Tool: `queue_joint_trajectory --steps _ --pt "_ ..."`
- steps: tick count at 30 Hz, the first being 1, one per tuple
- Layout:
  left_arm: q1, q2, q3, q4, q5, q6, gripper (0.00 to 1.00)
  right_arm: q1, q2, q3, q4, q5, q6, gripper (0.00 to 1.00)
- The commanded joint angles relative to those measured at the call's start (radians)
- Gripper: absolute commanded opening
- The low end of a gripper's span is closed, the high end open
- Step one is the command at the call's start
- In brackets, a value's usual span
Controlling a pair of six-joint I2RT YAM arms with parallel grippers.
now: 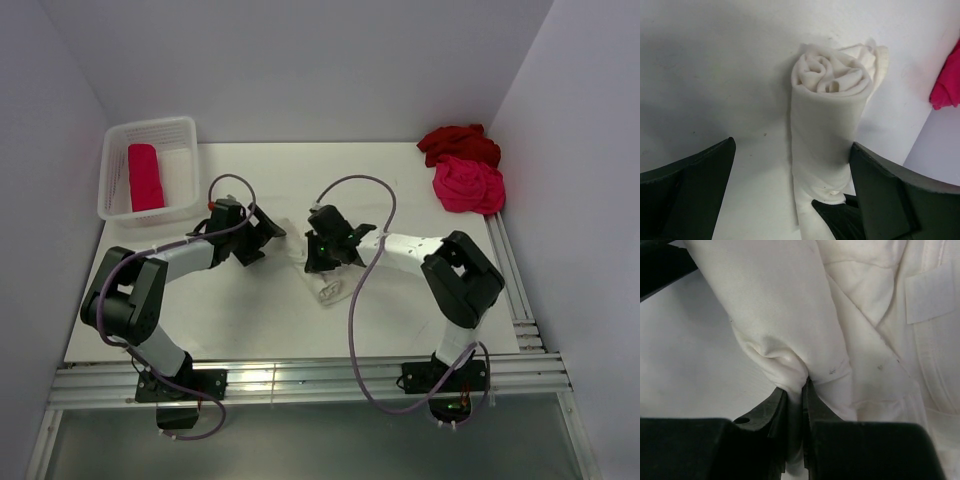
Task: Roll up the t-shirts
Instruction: Roll the tshirt
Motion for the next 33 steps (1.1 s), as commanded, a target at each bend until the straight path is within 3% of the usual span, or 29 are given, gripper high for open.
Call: queue_joint_trajectory --steps 1,14,21,26,29,33 --pt "0.002 -0.031 -0.011 0.104 0.029 0.013 1.0 -0.073 -0.016 -0.079 0.14 -0.278 0.066 0.0" --pt "0.024 0.041 -0.019 0.341 0.165 0.01 1.0 -0.261 0.114 -0.306 0.615 -0.734 0.31 0.0" --pt "0.021 0.162 0.013 0.39 0.196 0.029 0.99 -0.3 0.233 -0.363 0.876 -0.863 0.44 0.0" --pt "0.011 0.204 0.013 0.427 0.196 0.027 0.99 -0.318 0.293 -0.354 0.931 -0.913 0.497 0.0" --pt "-0.002 0.231 0.039 0.447 0.207 0.029 0.91 -0.327 0.321 -0.353 0.968 -0.938 0.528 0.0" --pt "-0.032 0.268 0.064 0.445 0.199 0.036 0.88 -0.343 0.355 -0.349 1.037 -0.964 0.593 0.0"
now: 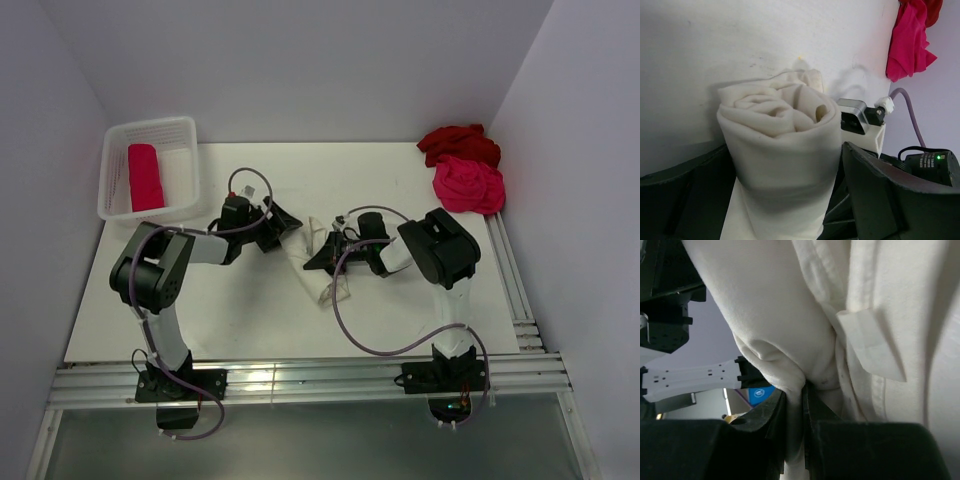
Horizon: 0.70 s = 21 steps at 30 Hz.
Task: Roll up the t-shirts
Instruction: Roll the tshirt
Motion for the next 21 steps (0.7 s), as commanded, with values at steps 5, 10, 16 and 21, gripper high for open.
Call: queue_joint_trajectory --steps 5,10,16,21 --pt "-0.043 0.066 0.033 0.066 0.008 0.015 0.77 -0.012 0.102 -0.024 0.064 -0.02 0.129 0.0" --pt "-0.046 0.095 0.07 0.073 0.021 0.023 0.38 -0.015 0.118 -0.001 0.023 -0.035 0.123 0.0" --pt "-0.048 0.118 0.14 -0.027 0.002 0.049 0.0 -0.015 0.073 0.062 -0.215 -0.032 -0.055 0.05" --pt "-0.048 0.115 0.2 -0.151 -0.052 0.095 0.0 -0.013 0.001 0.111 -0.49 -0.006 -0.231 0.49"
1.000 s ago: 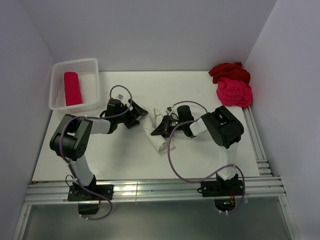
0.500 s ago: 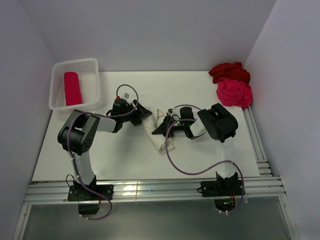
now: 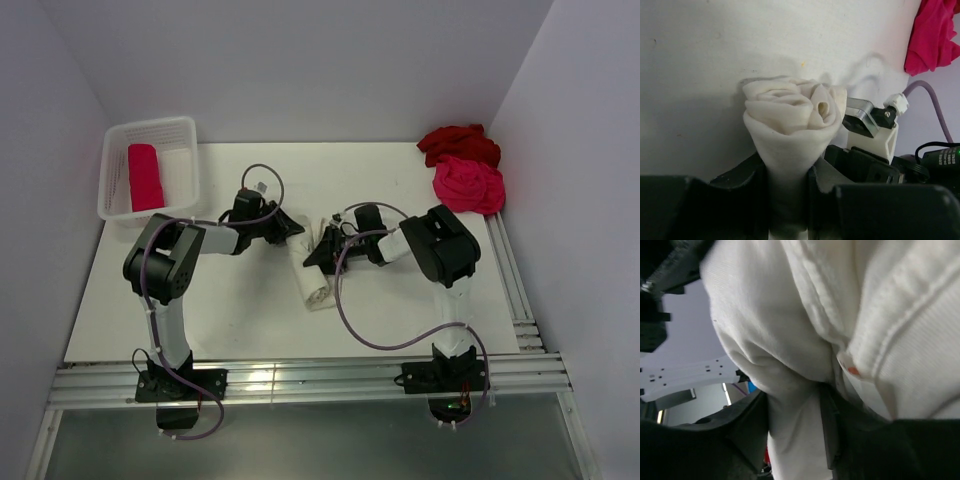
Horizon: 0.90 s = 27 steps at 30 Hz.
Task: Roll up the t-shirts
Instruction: Roll the tshirt
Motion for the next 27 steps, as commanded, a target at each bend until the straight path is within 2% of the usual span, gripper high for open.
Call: queue_joint_trajectory --steps 1,6,16,22,27 --pt "-0.008 0.008 0.079 -0.1 -0.077 0.055 0.0 0.008 -0.041 0.003 -0.341 0.077 -0.202 0.5" --pt "-0.008 -0.007 0.131 -0.194 -0.161 0.068 0.0 0.011 -0.121 -0.026 -0.483 0.097 -0.289 0.57" --pt "-0.033 -0.023 0.137 -0.254 -0.222 0.075 0.0 0.083 -0.262 -0.072 -0.642 0.114 -0.368 0.51" --pt "-0.036 -0.034 0.127 -0.256 -0.221 0.085 0.0 0.149 -0.306 -0.11 -0.702 0.157 -0.376 0.54" --pt "-0.04 -0.056 0.117 -0.27 -0.215 0.116 0.0 0.057 -0.38 -0.155 -0.679 0.186 -0.35 0.62"
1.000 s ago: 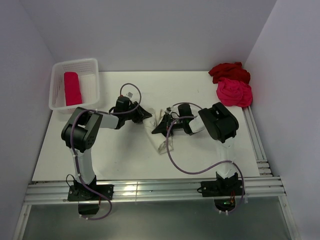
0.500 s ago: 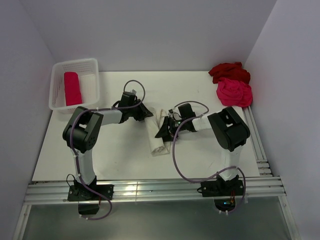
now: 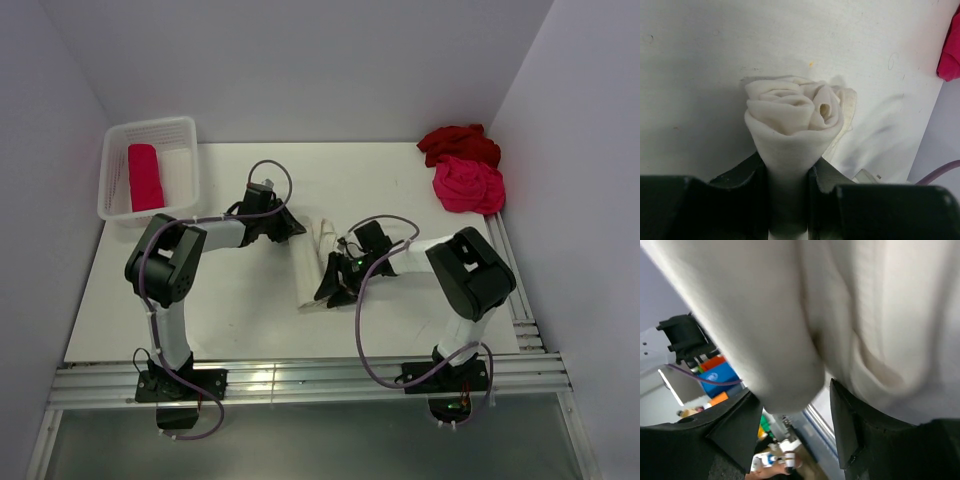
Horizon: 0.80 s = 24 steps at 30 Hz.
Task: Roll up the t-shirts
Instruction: Roll the tshirt
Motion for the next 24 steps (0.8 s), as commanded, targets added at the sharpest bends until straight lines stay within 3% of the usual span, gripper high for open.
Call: queue_joint_trajectory --steps 1,6,9,16,24 --pt "0.003 -0.05 -0.009 -0.022 -0.086 0.059 0.0 -0.057 -0.069 -0.007 -0.116 0.004 -0.023 0.62" --pt "0.001 -0.073 -0.032 -0.036 -0.083 0.073 0.0 -0.122 -0.071 0.13 -0.228 0.049 -0.066 0.63" --pt "0.003 -0.086 -0.044 -0.025 -0.061 0.082 0.0 -0.165 -0.06 0.161 -0.21 0.064 -0.046 0.63" --pt "0.001 -0.104 -0.065 0.009 -0.012 0.102 0.0 -0.214 0.105 0.41 -0.317 0.233 -0.092 0.6" --pt "0.001 -0.112 -0.071 0.02 0.016 0.097 0.0 -0.216 0.289 0.572 -0.284 0.268 -0.072 0.6"
